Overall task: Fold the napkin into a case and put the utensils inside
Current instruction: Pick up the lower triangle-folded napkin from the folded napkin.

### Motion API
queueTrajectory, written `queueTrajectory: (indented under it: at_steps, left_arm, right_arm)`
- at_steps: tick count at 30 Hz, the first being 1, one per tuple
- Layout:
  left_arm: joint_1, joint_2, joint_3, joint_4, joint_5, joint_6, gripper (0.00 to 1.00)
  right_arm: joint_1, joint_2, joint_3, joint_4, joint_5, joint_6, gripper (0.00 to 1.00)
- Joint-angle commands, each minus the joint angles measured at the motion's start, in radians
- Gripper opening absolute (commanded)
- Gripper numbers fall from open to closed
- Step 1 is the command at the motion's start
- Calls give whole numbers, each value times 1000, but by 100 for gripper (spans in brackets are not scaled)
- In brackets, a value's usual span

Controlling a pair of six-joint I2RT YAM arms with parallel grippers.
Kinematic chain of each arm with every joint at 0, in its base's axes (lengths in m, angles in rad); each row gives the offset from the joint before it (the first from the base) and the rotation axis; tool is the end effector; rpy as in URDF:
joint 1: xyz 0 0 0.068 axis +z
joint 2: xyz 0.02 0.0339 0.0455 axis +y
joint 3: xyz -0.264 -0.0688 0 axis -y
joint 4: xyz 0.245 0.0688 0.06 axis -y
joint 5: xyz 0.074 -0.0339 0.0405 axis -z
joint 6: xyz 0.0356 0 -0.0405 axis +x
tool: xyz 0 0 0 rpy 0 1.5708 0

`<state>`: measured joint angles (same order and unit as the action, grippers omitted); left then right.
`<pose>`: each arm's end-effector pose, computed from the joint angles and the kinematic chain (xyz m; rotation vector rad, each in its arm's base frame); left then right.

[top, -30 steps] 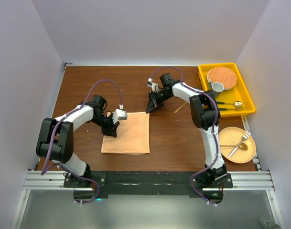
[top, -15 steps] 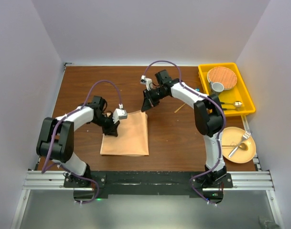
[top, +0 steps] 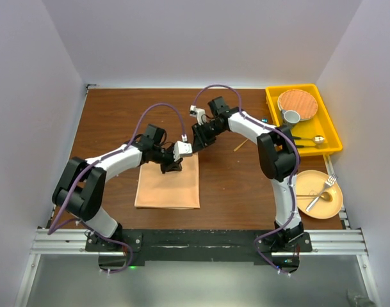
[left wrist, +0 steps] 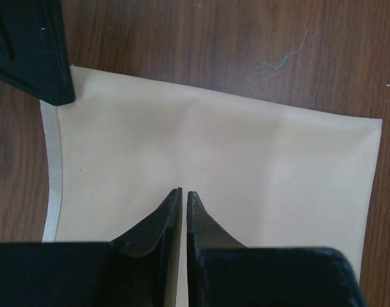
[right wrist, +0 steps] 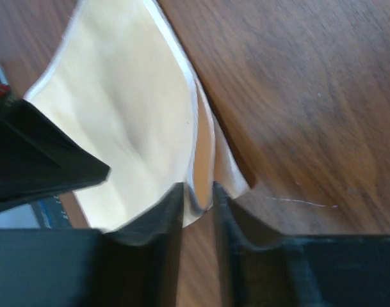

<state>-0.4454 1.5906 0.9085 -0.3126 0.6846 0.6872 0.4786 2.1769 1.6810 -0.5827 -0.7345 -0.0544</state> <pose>0.2688 -0.1533 0.1844 1.4965 1.8832 -0.7607 0.3990 0.2339 0.1782 -0.9279 2.4440 1.1162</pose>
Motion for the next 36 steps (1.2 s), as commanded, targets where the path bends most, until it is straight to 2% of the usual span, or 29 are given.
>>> queueTrajectory:
  at_steps: [1, 4, 8, 11, 20, 23, 25, 27, 28, 30, 36]
  left_arm:
    - [2, -6, 0, 30, -7, 6, 12]
    - [4, -4, -8, 10, -8, 26, 11]
    - [2, -4, -17, 0, -19, 44, 11]
    - [2, -3, -19, -2, -25, 44, 11]
    - [2, 20, -16, 14, -26, 18, 11]
    - [2, 23, -13, 20, -25, 14, 11]
    - [2, 11, -16, 39, -20, 2, 10]
    - [1, -3, -20, 75, -17, -11, 9]
    - [-7, -10, -19, 85, -23, -15, 8]
    - [-19, -14, -19, 110, -34, -14, 7]
    - [-76, 15, -5, 165, -68, -11, 4]
  right_arm:
    - [0, 24, 36, -17, 67, -21, 47]
    - [-1, 56, 71, -29, 98, -21, 57]
    - [-1, 105, 118, -49, 106, -21, 60]
    - [-1, 138, 143, -78, 72, -27, 59]
    - [0, 141, 108, -144, -83, -45, 46]
    - [0, 149, 115, -154, -95, -45, 37]
    - [0, 153, 123, -149, -94, -41, 24]
    - [-1, 152, 125, -137, -88, -33, 17]
    - [-1, 149, 126, -131, -86, -32, 9]
    - [-1, 149, 128, -128, -85, -27, 2]
    - [-1, 138, 114, -103, -89, -1, 0]
